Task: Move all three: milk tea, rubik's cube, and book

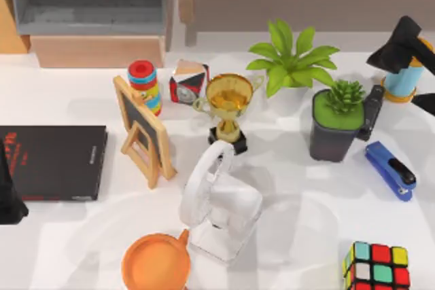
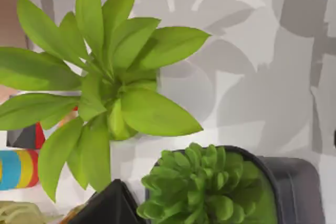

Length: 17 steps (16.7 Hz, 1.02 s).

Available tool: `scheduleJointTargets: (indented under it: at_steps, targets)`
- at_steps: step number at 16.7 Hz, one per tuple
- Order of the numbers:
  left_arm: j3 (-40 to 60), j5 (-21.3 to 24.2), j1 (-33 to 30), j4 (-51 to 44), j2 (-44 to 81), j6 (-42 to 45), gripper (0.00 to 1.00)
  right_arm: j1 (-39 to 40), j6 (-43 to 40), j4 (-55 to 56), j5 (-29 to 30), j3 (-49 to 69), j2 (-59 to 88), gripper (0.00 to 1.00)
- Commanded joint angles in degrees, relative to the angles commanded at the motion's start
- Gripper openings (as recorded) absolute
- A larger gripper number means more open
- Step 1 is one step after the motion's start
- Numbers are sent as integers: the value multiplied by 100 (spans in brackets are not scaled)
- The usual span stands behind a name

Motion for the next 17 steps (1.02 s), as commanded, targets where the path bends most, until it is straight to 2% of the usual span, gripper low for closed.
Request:
scheduleJointTargets:
  at_steps: [4,8,12,17]
  targets:
    - [0,0,0,0,0,0,100,1504,746,-2523,647,-33,-300,100]
    - [0,0,0,0,0,0,100,2756,1056,-4247,1360,48,-441,100]
    - [0,0,0,0,0,0,100,3383,1026,-5100,1862,236,-581,100]
    - [0,0,0,0,0,0,100,3429,1009,-5164,1908,261,-597,100]
